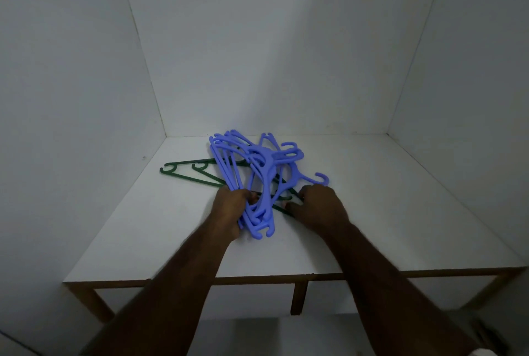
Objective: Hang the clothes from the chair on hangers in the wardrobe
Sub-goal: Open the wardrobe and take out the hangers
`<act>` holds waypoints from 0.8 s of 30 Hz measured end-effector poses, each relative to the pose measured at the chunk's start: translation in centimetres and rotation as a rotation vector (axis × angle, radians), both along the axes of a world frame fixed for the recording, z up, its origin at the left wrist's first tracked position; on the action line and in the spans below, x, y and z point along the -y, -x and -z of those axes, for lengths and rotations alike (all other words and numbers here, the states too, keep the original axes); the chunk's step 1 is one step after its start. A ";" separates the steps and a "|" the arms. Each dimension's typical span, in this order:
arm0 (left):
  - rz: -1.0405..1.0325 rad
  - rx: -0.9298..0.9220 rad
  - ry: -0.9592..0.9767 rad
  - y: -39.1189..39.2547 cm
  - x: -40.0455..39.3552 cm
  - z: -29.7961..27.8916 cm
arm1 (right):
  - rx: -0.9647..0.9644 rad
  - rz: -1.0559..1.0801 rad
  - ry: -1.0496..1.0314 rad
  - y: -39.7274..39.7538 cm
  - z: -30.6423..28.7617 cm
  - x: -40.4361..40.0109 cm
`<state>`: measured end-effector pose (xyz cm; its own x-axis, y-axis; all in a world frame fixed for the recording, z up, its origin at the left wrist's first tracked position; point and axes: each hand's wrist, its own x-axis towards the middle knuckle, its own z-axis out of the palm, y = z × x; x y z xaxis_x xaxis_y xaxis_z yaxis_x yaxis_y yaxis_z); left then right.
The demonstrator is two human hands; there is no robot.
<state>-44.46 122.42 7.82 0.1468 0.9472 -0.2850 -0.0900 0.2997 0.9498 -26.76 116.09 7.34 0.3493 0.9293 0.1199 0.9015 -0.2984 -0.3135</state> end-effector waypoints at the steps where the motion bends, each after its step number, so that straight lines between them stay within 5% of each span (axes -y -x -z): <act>1: -0.013 0.044 0.005 0.2 0.0 0.2 | 0.001 0.000 0.010 0.5 0.1 0.0; 10: -0.056 0.091 -0.016 1.4 0.6 0.2 | -0.335 0.035 0.124 2.4 -1.5 0.5; 17: -0.071 0.023 -0.004 2.2 0.5 0.4 | -0.420 0.212 -0.127 2.2 -1.4 -0.2; 21: -0.071 -0.073 -0.029 1.6 0.5 -0.2 | -0.932 0.299 -0.221 2.7 -1.3 -1.6; 24: -0.061 -0.100 -0.015 1.3 0.1 -0.5 | -1.096 0.369 -0.244 3.1 -1.7 -2.6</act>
